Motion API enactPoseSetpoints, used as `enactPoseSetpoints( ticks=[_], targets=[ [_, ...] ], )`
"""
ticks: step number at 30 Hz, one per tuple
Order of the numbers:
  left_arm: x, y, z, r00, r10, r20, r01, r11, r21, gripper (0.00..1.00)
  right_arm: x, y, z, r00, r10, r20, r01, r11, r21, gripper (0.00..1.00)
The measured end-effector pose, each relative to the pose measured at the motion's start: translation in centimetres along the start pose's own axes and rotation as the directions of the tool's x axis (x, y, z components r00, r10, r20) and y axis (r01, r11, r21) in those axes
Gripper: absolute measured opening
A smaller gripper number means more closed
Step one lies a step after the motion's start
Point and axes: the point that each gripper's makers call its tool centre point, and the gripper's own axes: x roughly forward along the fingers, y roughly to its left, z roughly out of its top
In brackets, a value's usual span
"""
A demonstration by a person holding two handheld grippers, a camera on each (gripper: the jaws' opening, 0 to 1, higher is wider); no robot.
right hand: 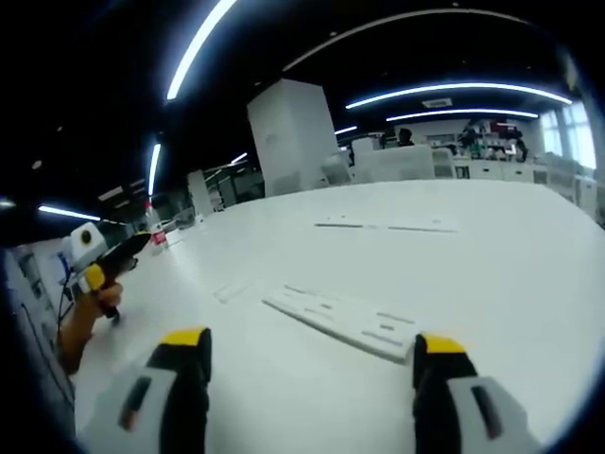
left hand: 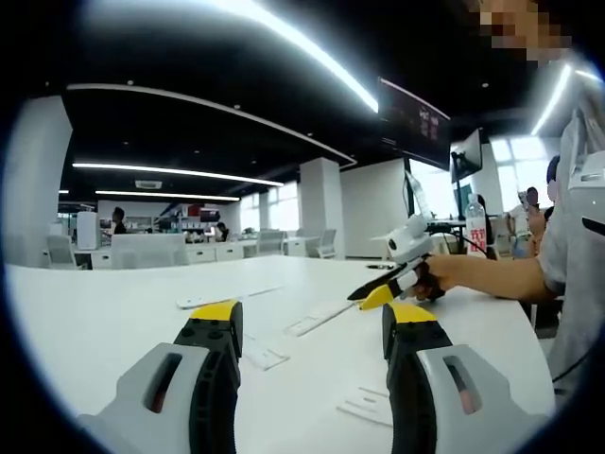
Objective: Locate the socket holder cover, grip the socket holder cover, clip it into the socket holder slot.
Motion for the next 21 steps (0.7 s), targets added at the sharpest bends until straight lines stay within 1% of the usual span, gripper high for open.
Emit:
enactPoseSetpoints(
  ticks=[21],
  targets=[
    [-0.01, 0.13, -0.04, 1.000, 0.004, -0.002, -0.004, 1.000, 0.001, 0.60, 0.43, 0.33, 0.10, 1.000, 0.014, -0.002, -0.014, 1.000, -0.006, 0.89]
  ],
)
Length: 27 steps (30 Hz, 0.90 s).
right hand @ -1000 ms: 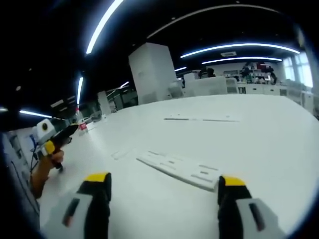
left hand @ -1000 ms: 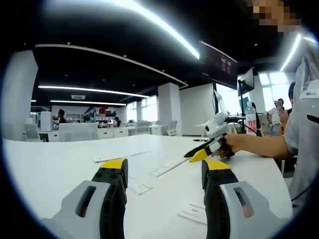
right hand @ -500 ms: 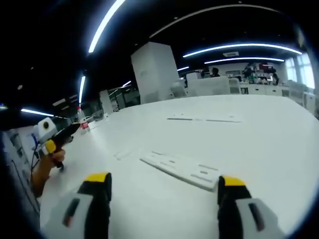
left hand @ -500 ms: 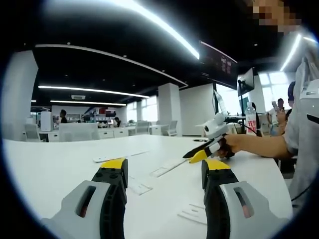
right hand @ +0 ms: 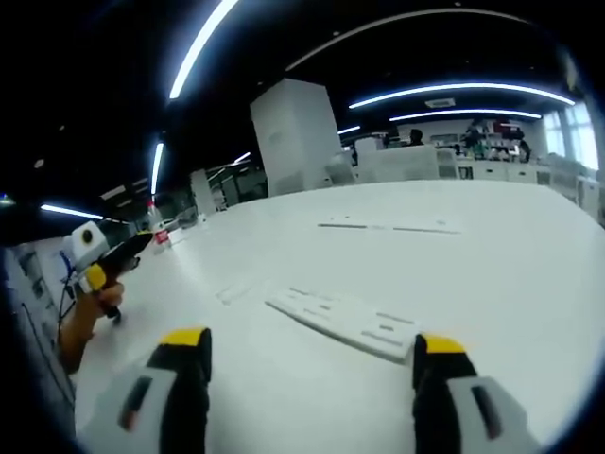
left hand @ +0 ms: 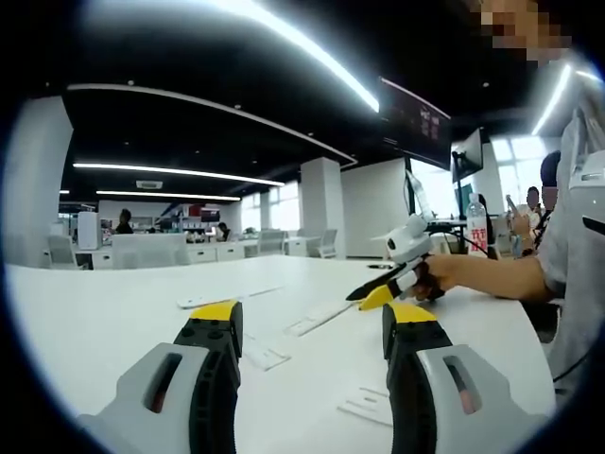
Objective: Locate the socket holder cover, grip the socket holder cover, clip it into the socket holder slot.
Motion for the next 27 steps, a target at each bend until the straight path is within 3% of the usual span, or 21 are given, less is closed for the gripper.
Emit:
enactPoseSetpoints(
  ticks=[27],
  targets=[
    [0.07, -0.13, -0.06, 1.000, -0.002, -0.002, 0.002, 1.000, 0.000, 0.60, 0.48, 0.67, -0.04, 1.000, 0.025, -0.008, -0.025, 1.000, -0.015, 0.89]
  ],
)
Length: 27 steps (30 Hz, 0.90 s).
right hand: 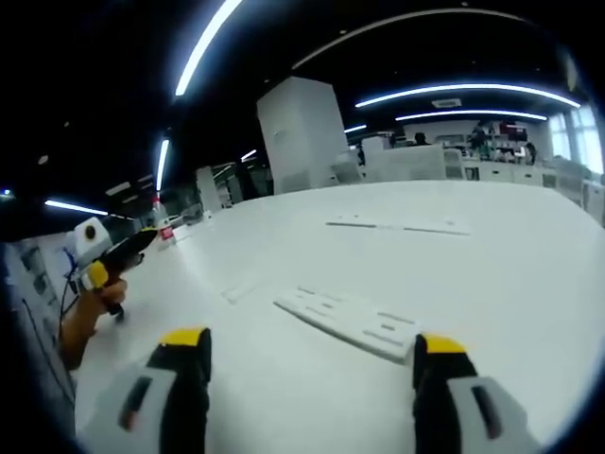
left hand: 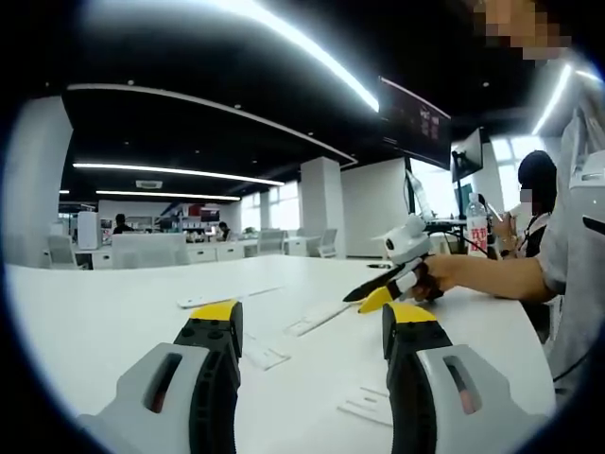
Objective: Locate the socket holder cover, grip the socket holder cover, clip it into the socket holder slot.
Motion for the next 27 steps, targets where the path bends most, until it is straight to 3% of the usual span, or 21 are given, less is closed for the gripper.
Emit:
enactPoseSetpoints(
  ticks=[27],
  targets=[
    [-0.03, 0.00, -0.10, 1.000, 0.000, -0.003, 0.000, 1.000, -0.001, 0.59, 0.63, 0.53, -0.05, 1.000, 0.010, -0.011, -0.010, 1.000, -0.020, 0.89]
  ],
)
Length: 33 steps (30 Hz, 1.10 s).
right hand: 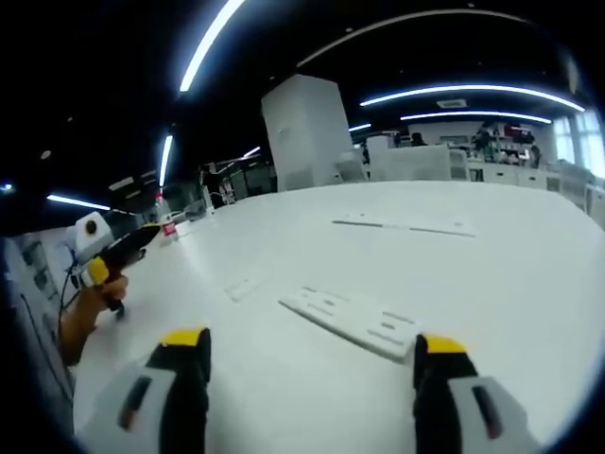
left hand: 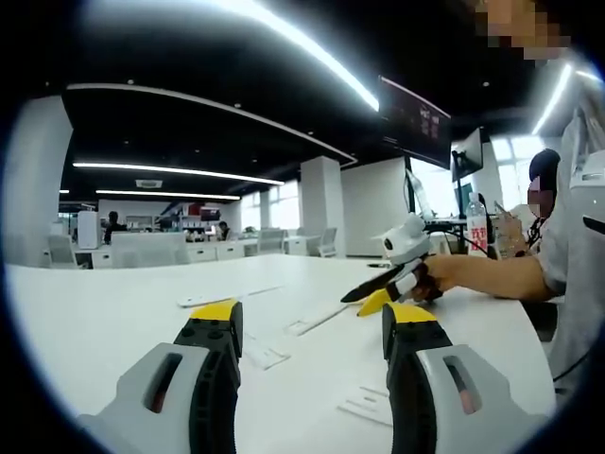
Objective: Locate the socket holder cover, grip the socket holder cover, clip it into the socket holder slot.
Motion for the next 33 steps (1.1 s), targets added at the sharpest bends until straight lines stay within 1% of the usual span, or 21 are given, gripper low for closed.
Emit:
enactPoseSetpoints(
  ticks=[33],
  targets=[
    [0.06, -0.04, 0.01, 1.000, -0.001, -0.001, 0.001, 1.000, 0.000, 0.59, 0.35, 0.78, -0.10, 1.000, 0.009, -0.003, -0.009, 1.000, -0.012, 0.89]
  ],
)
